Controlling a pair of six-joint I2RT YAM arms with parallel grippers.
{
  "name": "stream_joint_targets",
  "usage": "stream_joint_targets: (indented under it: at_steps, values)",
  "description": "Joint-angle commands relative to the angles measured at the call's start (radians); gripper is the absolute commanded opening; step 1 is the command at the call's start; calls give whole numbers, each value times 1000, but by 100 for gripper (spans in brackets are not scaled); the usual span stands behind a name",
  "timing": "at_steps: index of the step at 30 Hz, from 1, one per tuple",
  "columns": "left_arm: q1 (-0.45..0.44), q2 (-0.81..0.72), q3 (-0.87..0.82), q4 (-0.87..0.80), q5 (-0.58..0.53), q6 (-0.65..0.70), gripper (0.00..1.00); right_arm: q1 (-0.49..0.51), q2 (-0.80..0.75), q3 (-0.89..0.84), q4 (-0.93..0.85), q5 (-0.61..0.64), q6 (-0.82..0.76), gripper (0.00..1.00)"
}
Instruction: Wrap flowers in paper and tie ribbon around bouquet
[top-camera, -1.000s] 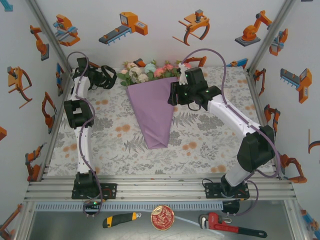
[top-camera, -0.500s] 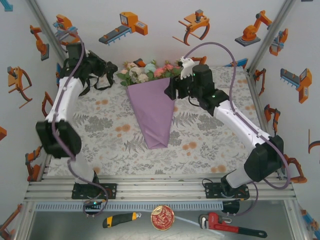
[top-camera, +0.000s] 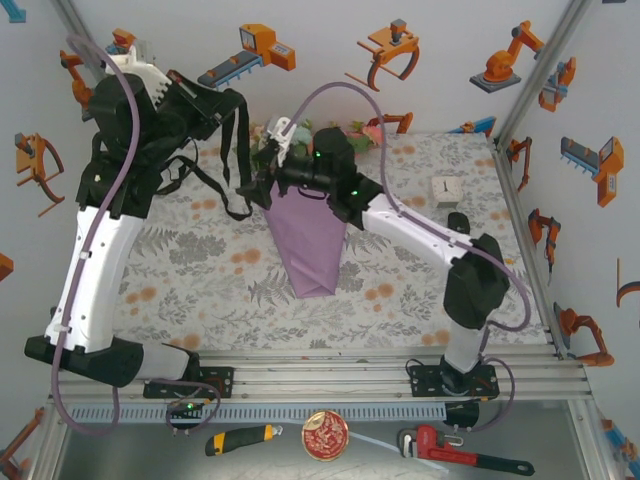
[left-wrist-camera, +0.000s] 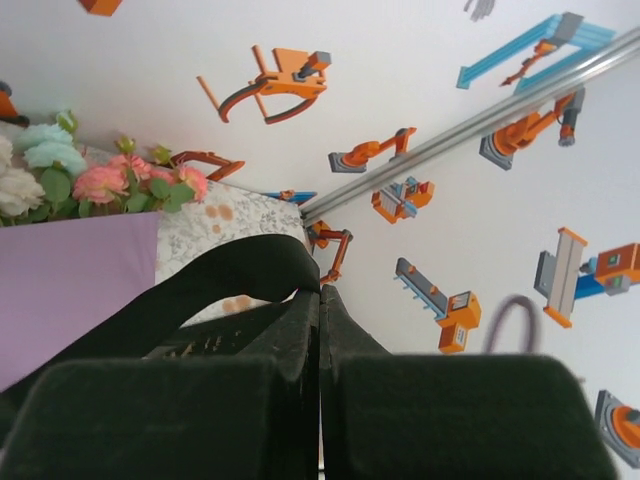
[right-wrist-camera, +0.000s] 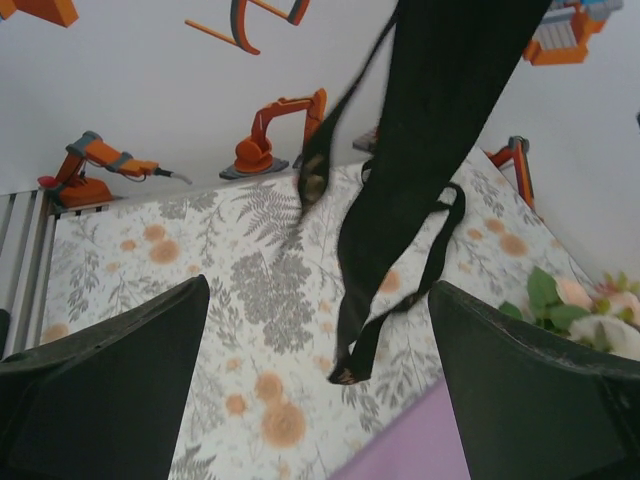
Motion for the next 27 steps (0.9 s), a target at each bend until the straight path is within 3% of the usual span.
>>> stream_joint_targets:
  at_steps: [1, 4, 5, 7, 9, 14, 16, 19, 23, 27]
  values:
    - [-27, -29, 126, -15, -30, 84, 0, 2, 85, 69, 142, 24, 45, 79]
    - [-37, -32, 223, -20, -16, 111, 0, 19, 160, 142, 199, 10, 104, 72]
    - [-40, -31, 251, -29, -9, 121, 0, 29, 181, 181, 189, 1, 102, 65]
    - [-40, -32, 293, -61, -6, 131, 0, 50, 211, 257, 162, 1, 105, 37]
    - [-42, -39, 307, -92, -10, 146, 0, 65, 212, 296, 167, 7, 132, 0]
    - [-41, -51, 347, -100, -3, 194, 0, 120, 47, 212, 129, 87, 142, 0]
    - [-52, -46, 367, -48, 59, 223, 0, 156, -53, 183, 16, 125, 81, 0]
    - [-108, -70, 286, 169, 213, 276, 0, 225, -207, 74, -78, 170, 30, 0]
    - [-265, -49, 235, 244, 249, 407, 0, 354, -453, -171, -70, 377, 13, 0]
    - [-476, 15, 166, 221, 164, 507, 0, 436, -660, -325, -168, 611, 42, 0]
